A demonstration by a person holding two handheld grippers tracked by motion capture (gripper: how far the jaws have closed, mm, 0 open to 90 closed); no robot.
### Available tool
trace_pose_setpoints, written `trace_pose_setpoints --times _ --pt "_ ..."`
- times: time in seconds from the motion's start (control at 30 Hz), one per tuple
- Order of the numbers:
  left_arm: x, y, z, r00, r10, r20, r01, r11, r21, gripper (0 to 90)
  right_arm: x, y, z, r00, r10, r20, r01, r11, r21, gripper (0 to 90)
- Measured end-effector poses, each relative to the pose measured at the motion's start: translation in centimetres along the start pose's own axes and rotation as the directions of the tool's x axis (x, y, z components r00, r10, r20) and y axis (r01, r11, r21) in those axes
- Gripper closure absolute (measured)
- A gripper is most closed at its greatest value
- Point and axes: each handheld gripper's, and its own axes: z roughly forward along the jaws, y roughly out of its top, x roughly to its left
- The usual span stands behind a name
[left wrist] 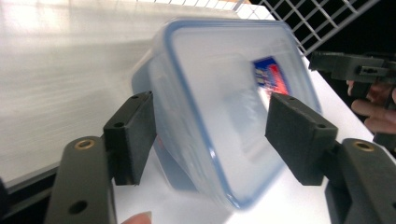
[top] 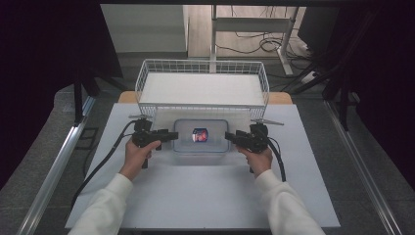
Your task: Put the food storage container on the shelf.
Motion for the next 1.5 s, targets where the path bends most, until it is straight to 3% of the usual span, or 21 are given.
trace_pose_setpoints --times 0.1,0.17,0.27,0.3,0.43,0.6,0.7,0.77,0.83,0.93,1.0,1.07,1.2,1.23,1.3,1.33,1.5 --pt "-1.3 -0.4 -1.6 0.9979 0.061 -0.022 -0.061 0.9981 0.005 30.2 0.8 -0.5 -1.6 0.9967 -0.081 -0.005 0.081 0.997 -0.002 44.0" --pt "-2.5 -1.2 -2.6 0.9917 0.123 -0.035 -0.123 0.9922 0.020 28.8 1.6 -1.1 -2.4 0.9890 -0.147 -0.007 0.148 0.989 0.014 47.5" --pt "-4.1 -2.8 -3.9 0.9837 0.177 -0.031 -0.176 0.9838 0.035 27.3 3.0 -2.1 -3.3 0.9632 -0.269 -0.006 0.269 0.962 0.048 55.7" --pt "-4.4 -3.3 -4.2 0.9840 0.176 -0.023 -0.176 0.9838 0.038 26.9 3.6 -2.6 -3.5 0.9497 -0.313 -0.012 0.313 0.948 0.063 59.1" --pt "-4.8 -5.2 -5.4 0.9871 0.157 -0.028 -0.155 0.9859 0.063 26.4 5.1 -4.1 -3.4 0.9164 -0.397 -0.052 0.400 0.911 0.099 70.4" --pt "-5.1 -7.3 -6.8 0.9836 0.168 -0.064 -0.162 0.9825 0.092 26.5 6.4 -5.2 -1.9 0.8897 -0.445 -0.100 0.456 0.874 0.167 85.3" --pt "-5.8 -8.4 -7.1 0.9640 0.241 -0.113 -0.226 0.9660 0.125 26.2 7.2 -5.8 -0.4 0.8694 -0.481 -0.113 0.494 0.845 0.204 88.6" --pt "-6.3 -8.9 -7.2 0.9600 0.260 -0.104 -0.245 0.9596 0.138 26.2 7.7 -6.0 0.7 0.8564 -0.504 -0.111 0.516 0.826 0.226 88.8" --pt "-6.6 -9.3 -7.1 0.9599 0.265 -0.093 -0.250 0.9575 0.144 26.1 7.9 -6.2 1.9 0.8527 -0.511 -0.110 0.521 0.818 0.242 88.9" --pt "-6.9 -9.6 -7.1 0.9598 0.268 -0.085 -0.254 0.9560 0.147 26.2 8.2 -6.4 3.3 0.8559 -0.507 -0.101 0.514 0.814 0.269 88.9" --pt "-7.0 -9.8 -7.0 0.9599 0.269 -0.079 -0.255 0.9551 0.150 26.2 8.4 -6.5 4.4 0.8474 -0.524 -0.086 0.525 0.803 0.283 88.9" --pt "-7.0 -9.8 -7.0 0.9584 0.275 -0.077 -0.261 0.9531 0.153 26.2 8.3 -6.4 5.1 0.8453 -0.530 -0.071 0.525 0.800 0.291 89.0" --pt "-6.9 -9.9 -6.7 0.9557 0.284 -0.077 -0.269 0.9487 0.166 26.2 7.9 -6.2 5.9 0.8519 -0.523 -0.030 0.507 0.810 0.295 89.1" --pt "-6.9 -9.9 -6.7 0.9553 0.286 -0.076 -0.270 0.9481 0.167 26.2 7.5 -6.1 6.1 0.8648 -0.501 -0.040 0.489 0.821 0.295 89.1" --pt "-6.9 -9.9 -6.5 0.9566 0.283 -0.070 -0.268 0.9489 0.166 26.2 7.3 -6.1 6.3 0.8823 -0.470 -0.033 0.458 0.840 0.289 89.1" --pt "-6.9 -9.8 -6.5 0.9579 0.280 -0.066 -0.266 0.9501 0.162 26.3 7.2 -6.1 6.3 0.8811 -0.472 -0.032 0.460 0.840 0.287 89.1" --pt "-6.7 -9.6 -6.7 0.9621 0.266 -0.061 -0.255 0.9562 0.144 26.5 7.4 -5.3 6.5 0.8940 -0.447 -0.028 0.439 0.863 0.249 89.1"
